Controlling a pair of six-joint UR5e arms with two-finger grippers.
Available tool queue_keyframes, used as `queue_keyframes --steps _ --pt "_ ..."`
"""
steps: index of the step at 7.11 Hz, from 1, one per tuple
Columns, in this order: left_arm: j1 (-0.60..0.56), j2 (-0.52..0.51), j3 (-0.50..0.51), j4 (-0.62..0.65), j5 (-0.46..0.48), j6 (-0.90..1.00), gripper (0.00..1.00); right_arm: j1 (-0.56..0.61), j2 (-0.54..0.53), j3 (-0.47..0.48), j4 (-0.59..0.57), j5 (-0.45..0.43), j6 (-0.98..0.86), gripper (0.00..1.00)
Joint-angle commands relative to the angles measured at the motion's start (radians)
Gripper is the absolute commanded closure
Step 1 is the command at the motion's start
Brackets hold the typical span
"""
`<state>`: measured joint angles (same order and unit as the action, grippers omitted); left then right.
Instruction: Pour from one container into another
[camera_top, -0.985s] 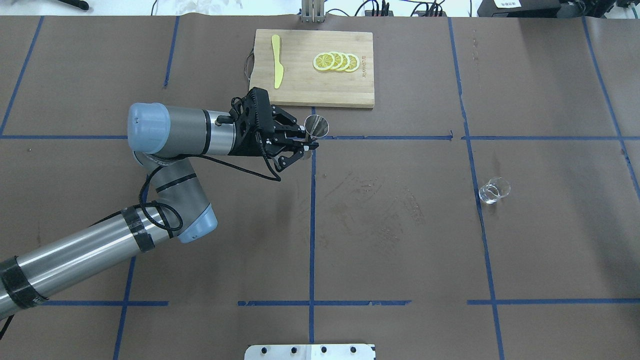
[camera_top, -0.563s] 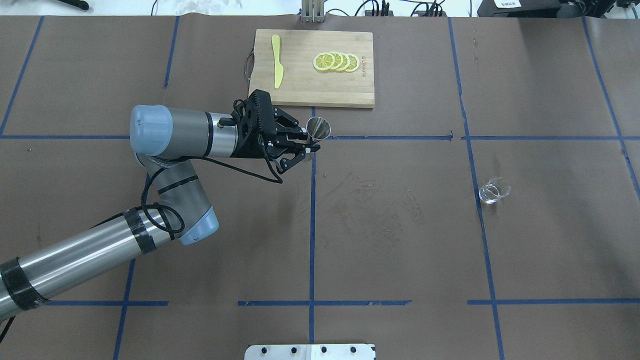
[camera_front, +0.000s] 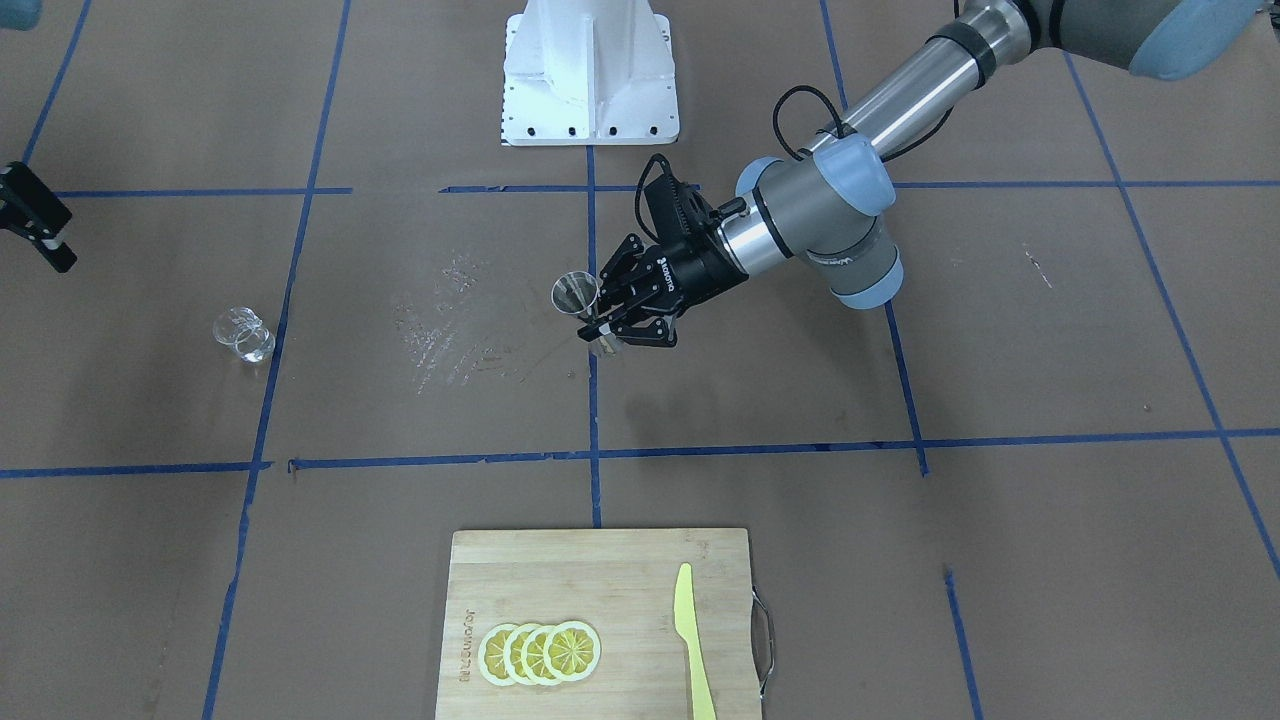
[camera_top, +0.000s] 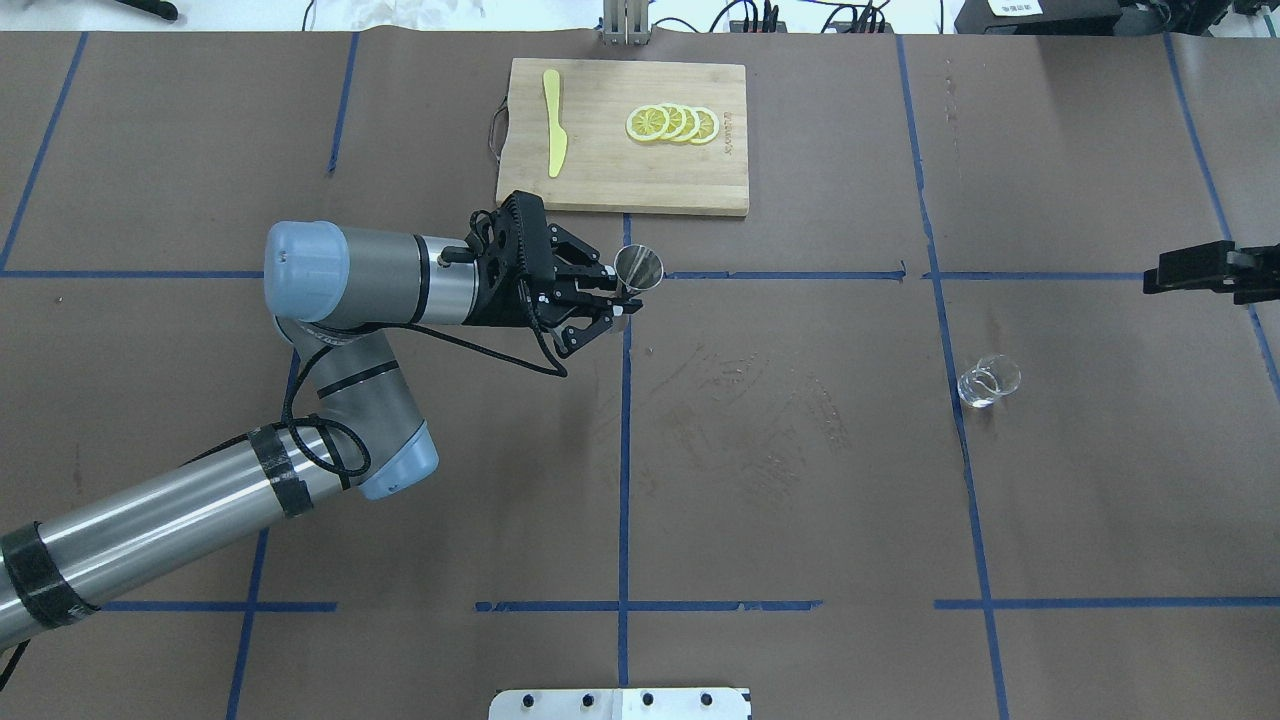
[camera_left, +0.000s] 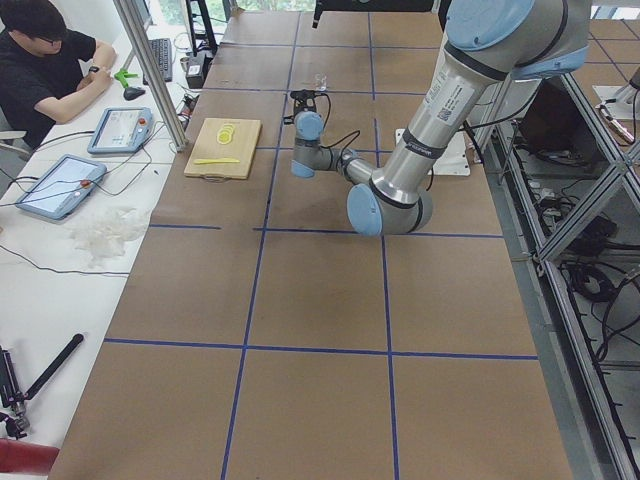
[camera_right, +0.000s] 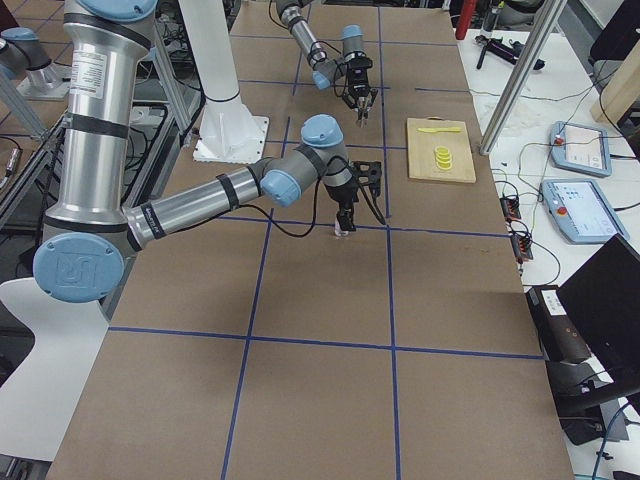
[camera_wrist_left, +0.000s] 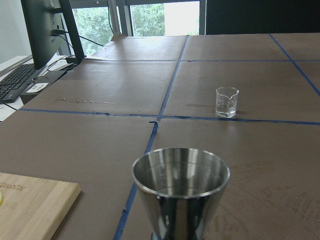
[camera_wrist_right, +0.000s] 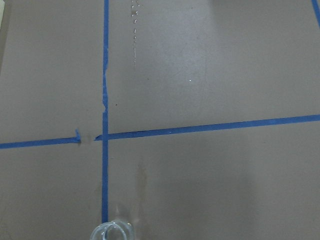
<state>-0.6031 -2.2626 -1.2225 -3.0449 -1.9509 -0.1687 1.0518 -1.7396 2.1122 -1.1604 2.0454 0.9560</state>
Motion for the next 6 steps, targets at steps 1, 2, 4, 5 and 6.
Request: queue_keyframes --steps 1,2,4,5,6 --pt "0.008 0.005 -0.002 -0.002 0.019 0.0 1.0 -0.135 -0.035 0.079 0.053 -0.153 0.159 0.0" --pt "0.009 0.011 -0.005 -0.005 0.032 0.0 1.0 -0.247 -0.035 0.101 0.053 -0.298 0.214 0.0" --pt "0.011 0.015 -0.005 -0.005 0.032 0.0 1.0 -0.462 -0.035 0.103 0.053 -0.628 0.362 0.0" --pt "0.011 0.017 -0.006 -0.005 0.032 0.0 1.0 -0.548 -0.037 0.101 0.053 -0.783 0.418 0.0" --pt "0.011 0.017 -0.006 -0.006 0.032 0.0 1.0 -0.594 -0.037 0.1 0.053 -0.873 0.456 0.0"
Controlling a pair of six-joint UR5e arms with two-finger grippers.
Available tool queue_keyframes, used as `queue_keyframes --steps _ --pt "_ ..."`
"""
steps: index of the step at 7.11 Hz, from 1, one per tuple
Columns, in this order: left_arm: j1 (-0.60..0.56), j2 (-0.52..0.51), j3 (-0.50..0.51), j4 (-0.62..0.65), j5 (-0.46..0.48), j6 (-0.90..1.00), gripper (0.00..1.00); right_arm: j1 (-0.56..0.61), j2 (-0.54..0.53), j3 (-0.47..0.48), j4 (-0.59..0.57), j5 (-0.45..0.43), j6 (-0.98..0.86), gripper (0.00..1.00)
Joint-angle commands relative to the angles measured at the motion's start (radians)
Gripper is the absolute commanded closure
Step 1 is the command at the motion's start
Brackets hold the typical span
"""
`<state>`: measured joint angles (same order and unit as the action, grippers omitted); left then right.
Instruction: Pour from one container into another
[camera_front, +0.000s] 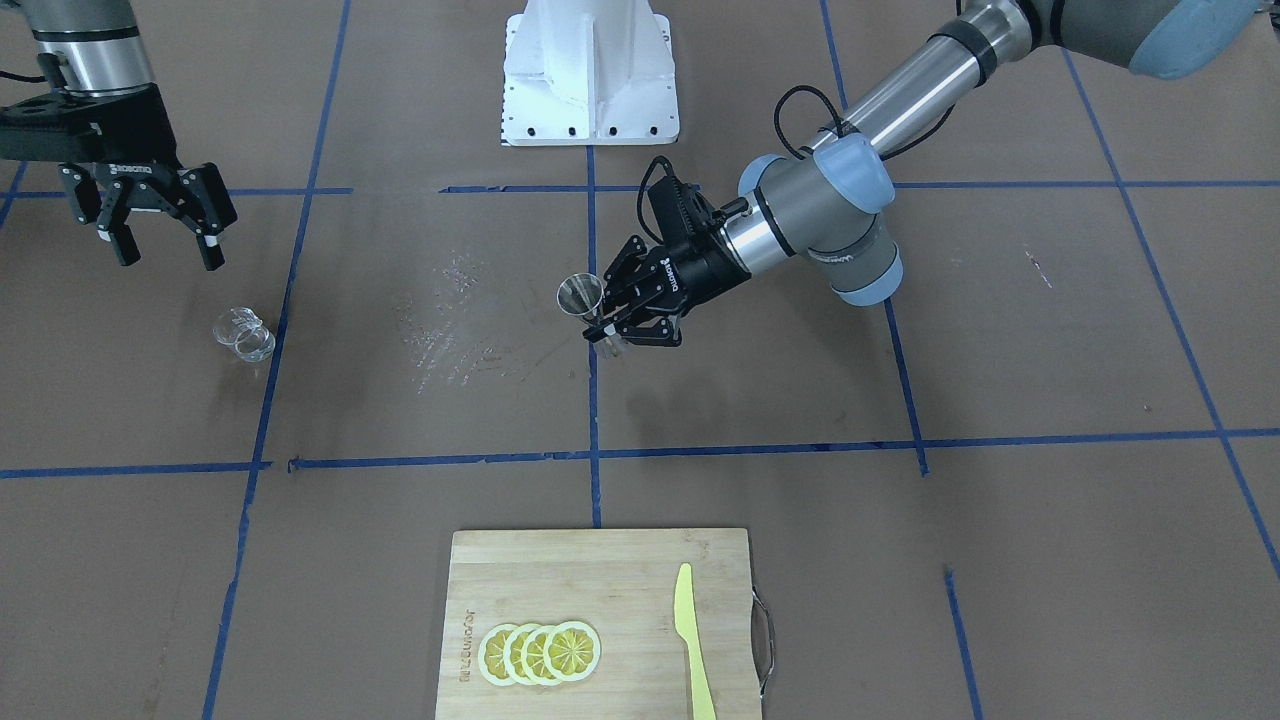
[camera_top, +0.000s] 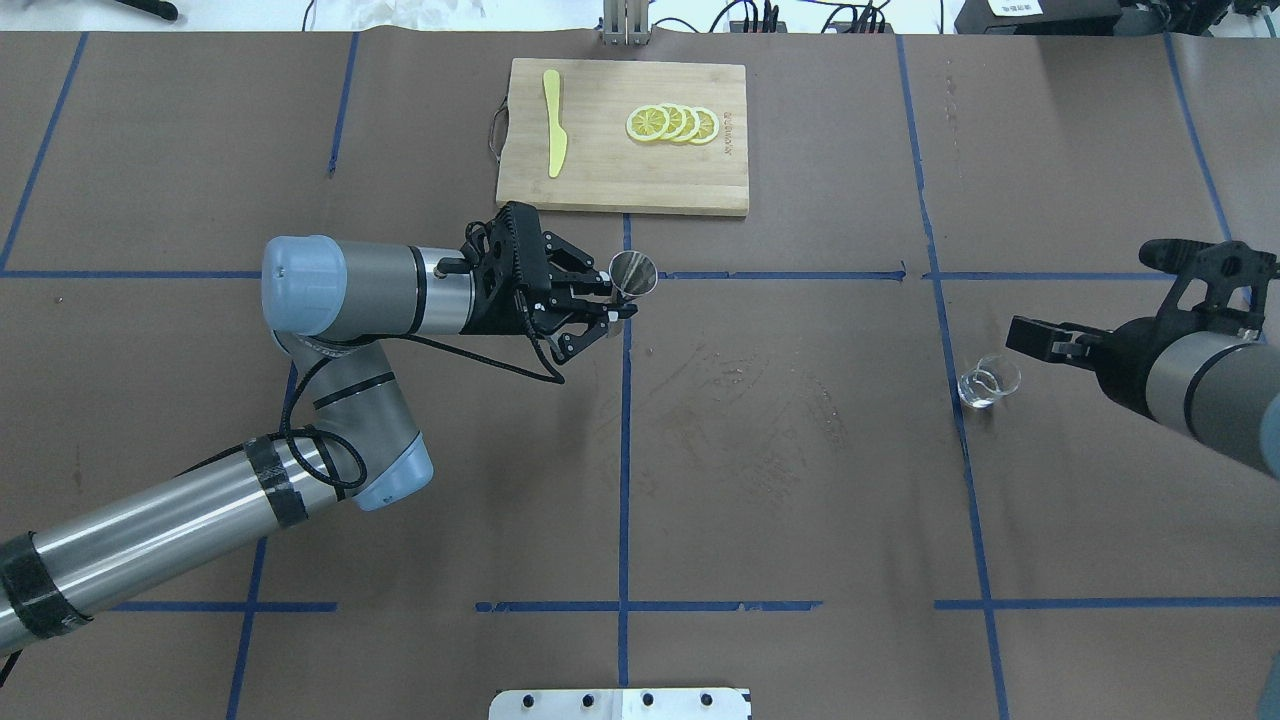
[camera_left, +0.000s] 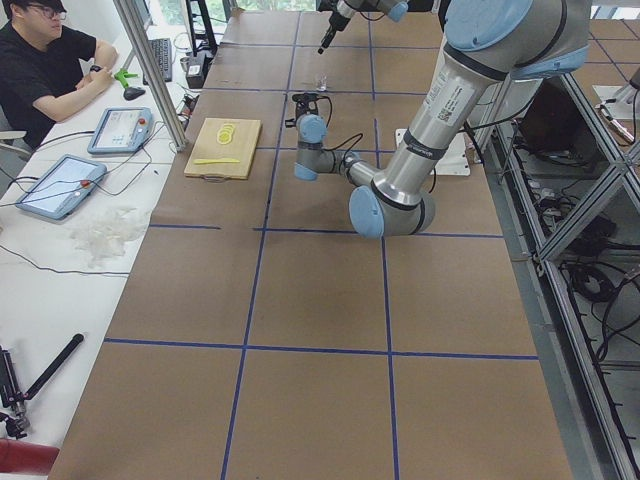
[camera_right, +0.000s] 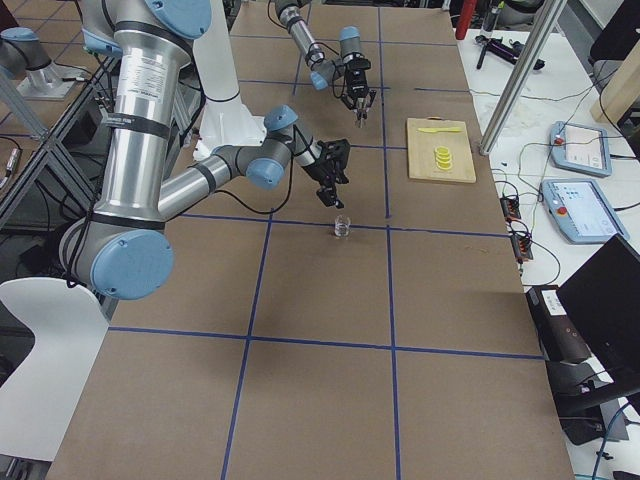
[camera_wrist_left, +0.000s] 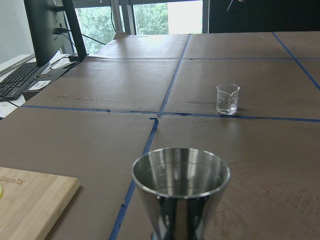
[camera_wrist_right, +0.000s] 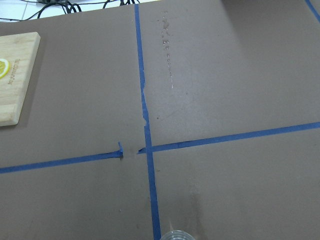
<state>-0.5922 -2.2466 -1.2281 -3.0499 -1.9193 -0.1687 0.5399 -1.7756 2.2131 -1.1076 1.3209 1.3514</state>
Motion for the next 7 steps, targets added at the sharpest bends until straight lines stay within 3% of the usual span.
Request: queue_keyframes --steps 1,4,7 --pt "0.0 0.002 -0.001 -0.001 0.0 0.0 1.0 -0.141 0.001 -0.016 0.0 -0.277 0.101 0.0" --pt "0.0 0.022 -0.017 -0.003 0.0 0.0 1.0 -0.285 0.013 -0.148 0.005 -0.634 0.222 0.0" --pt "0.0 0.024 -0.019 -0.003 0.0 0.0 1.0 -0.337 0.021 -0.234 0.003 -0.779 0.339 0.0"
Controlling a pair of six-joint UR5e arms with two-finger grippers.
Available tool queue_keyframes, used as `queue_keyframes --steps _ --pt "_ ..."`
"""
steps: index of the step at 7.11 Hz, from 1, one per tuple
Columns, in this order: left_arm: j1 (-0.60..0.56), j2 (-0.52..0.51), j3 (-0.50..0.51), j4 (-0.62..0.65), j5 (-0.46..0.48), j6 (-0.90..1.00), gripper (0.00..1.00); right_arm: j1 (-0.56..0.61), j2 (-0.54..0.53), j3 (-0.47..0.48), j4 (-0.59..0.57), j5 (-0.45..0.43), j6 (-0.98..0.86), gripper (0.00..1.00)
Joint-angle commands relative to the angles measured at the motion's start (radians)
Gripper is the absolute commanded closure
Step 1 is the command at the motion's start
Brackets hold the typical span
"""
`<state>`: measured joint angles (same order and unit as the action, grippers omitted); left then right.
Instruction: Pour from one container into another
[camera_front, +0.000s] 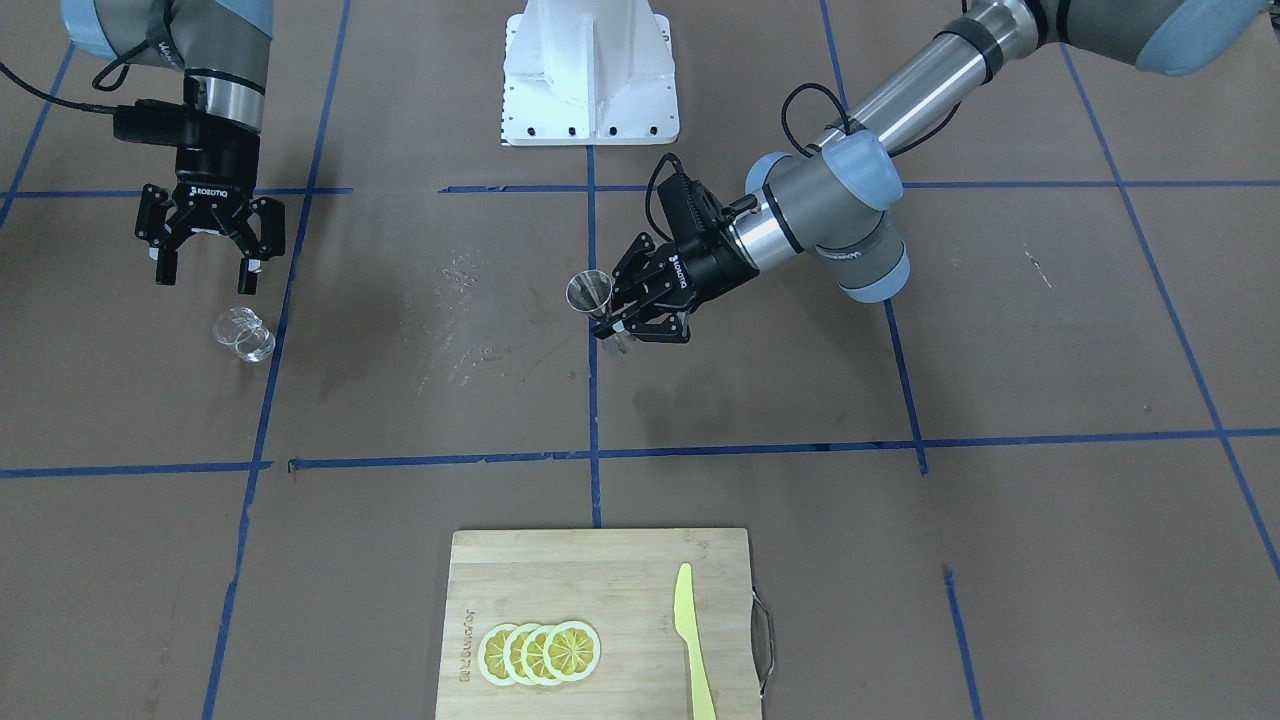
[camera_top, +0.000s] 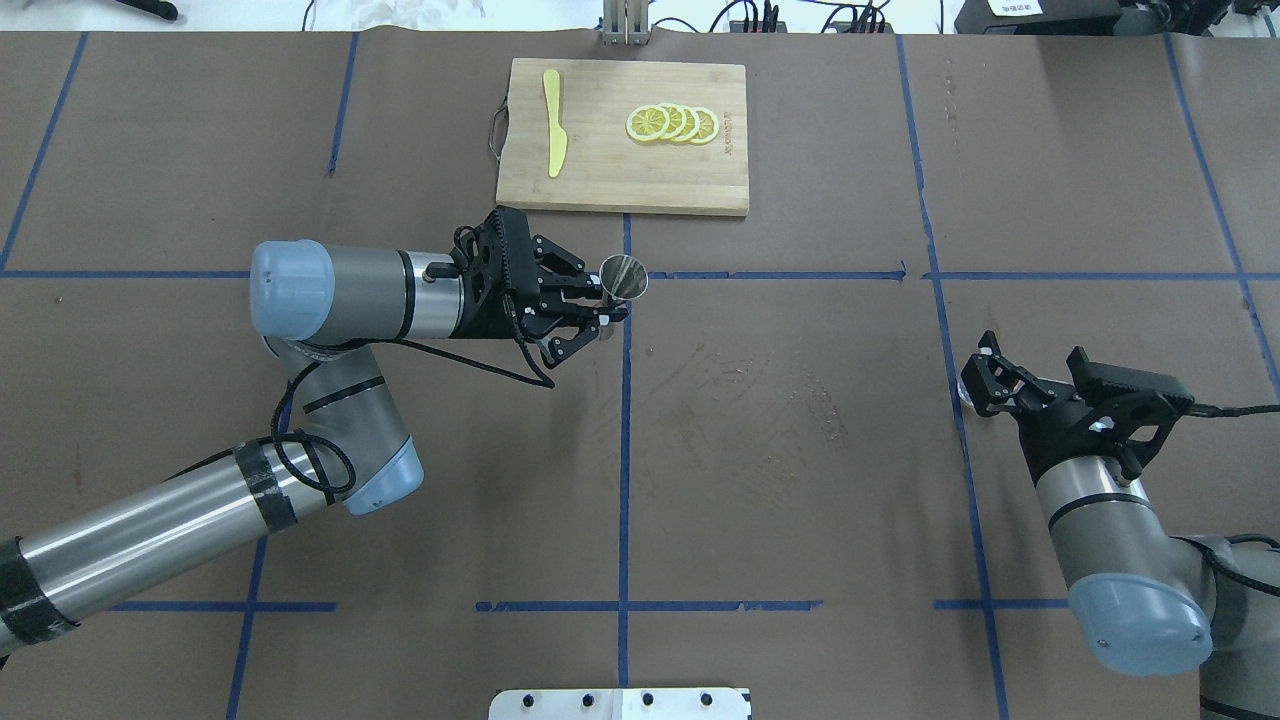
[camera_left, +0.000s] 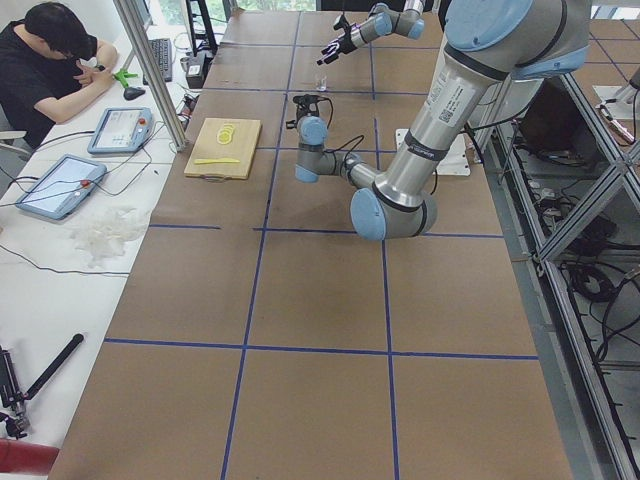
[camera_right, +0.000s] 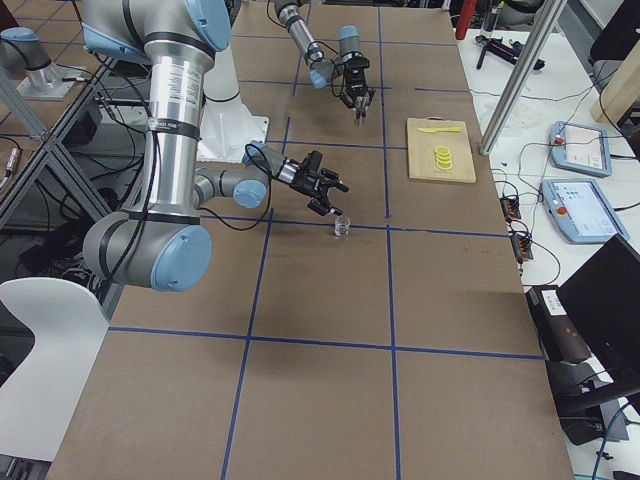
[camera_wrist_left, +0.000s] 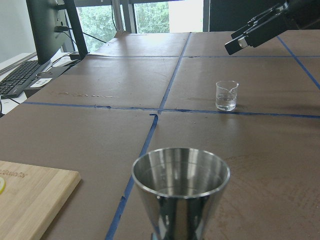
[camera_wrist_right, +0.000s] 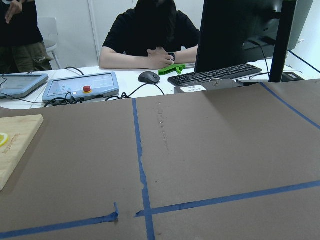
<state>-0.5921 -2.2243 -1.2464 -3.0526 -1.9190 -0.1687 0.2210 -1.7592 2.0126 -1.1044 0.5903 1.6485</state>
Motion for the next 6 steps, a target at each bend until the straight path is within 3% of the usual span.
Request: queue_keyframes --steps 1,6 --pt "0.0 0.0 -0.001 0.0 0.0 0.0 1.0 -0.025 0.033 -0.072 0.0 -0.079 0.053 0.0" --pt "0.0 0.003 -0.005 0.0 0.014 0.0 1.0 -0.057 0.047 -0.166 -0.002 -0.135 0.088 0.0"
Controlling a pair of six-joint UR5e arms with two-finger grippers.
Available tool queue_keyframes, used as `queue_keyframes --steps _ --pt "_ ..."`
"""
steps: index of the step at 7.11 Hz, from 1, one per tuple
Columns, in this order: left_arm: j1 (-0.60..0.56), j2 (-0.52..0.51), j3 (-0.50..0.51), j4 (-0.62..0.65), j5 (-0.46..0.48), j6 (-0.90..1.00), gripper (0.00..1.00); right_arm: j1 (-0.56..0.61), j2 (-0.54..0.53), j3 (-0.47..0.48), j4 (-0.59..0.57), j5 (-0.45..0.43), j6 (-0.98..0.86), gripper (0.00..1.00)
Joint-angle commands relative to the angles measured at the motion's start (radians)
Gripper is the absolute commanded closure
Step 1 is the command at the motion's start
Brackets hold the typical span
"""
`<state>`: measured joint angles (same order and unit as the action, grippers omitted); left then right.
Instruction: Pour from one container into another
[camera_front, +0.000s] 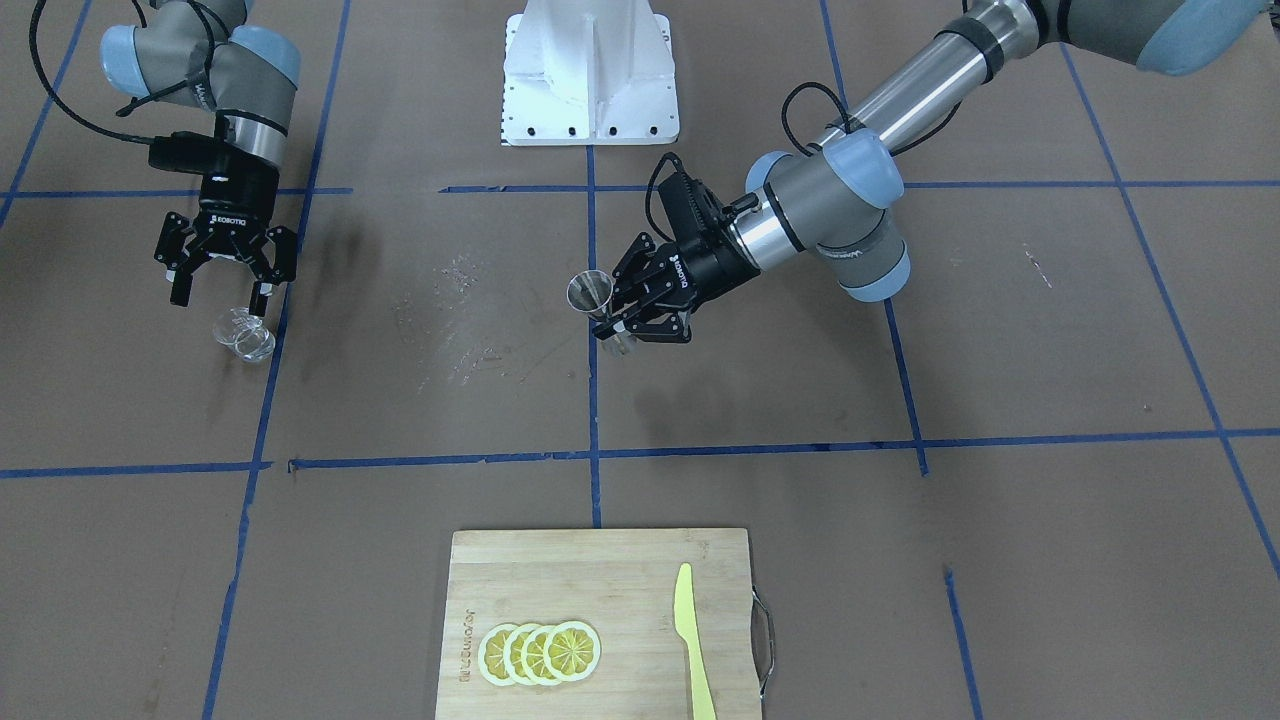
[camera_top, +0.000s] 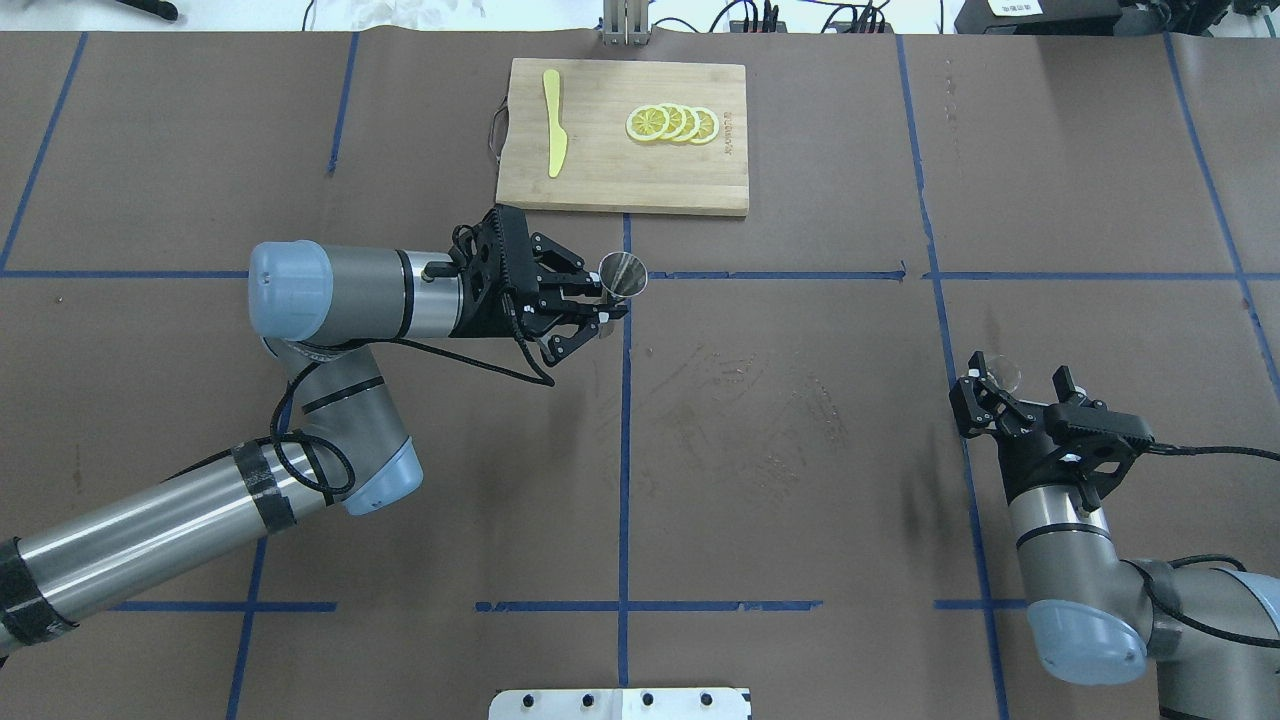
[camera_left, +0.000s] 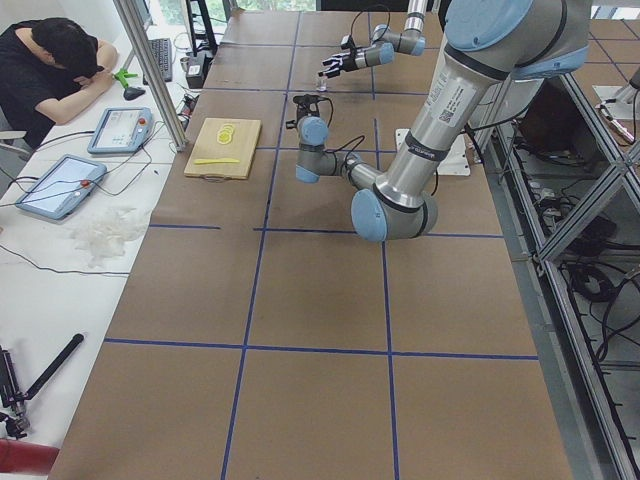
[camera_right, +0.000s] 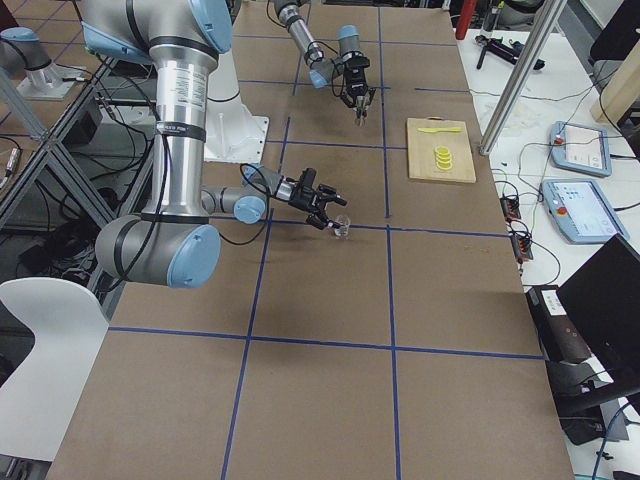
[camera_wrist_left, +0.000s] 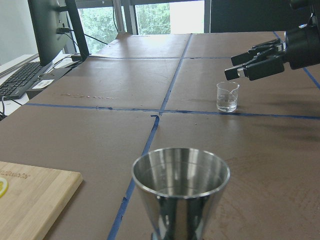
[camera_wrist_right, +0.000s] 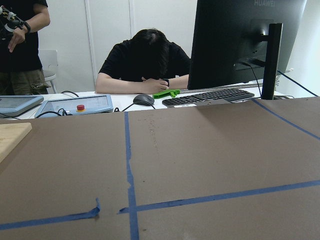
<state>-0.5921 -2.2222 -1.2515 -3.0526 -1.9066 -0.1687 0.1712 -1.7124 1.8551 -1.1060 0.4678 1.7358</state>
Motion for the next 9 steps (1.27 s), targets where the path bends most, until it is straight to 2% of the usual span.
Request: queue_keyframes --steps 1,4,6,9 --pt "0.0 0.001 0.0 0.0 0.001 0.0 1.0 -0.012 0.002 -0.01 -0.002 -0.015 -0.001 0.0" --pt "0.001 0.007 -0.003 -0.002 0.003 0.0 1.0 -0.022 0.008 -0.049 -0.002 -0.026 -0.001 0.0" --pt "0.0 0.009 -0.008 -0.002 0.003 0.0 1.0 -0.022 0.072 -0.123 -0.002 -0.038 -0.001 0.0" --pt "0.002 0.015 -0.011 -0.003 0.003 0.0 1.0 -0.021 0.074 -0.165 -0.002 -0.047 -0.001 0.0"
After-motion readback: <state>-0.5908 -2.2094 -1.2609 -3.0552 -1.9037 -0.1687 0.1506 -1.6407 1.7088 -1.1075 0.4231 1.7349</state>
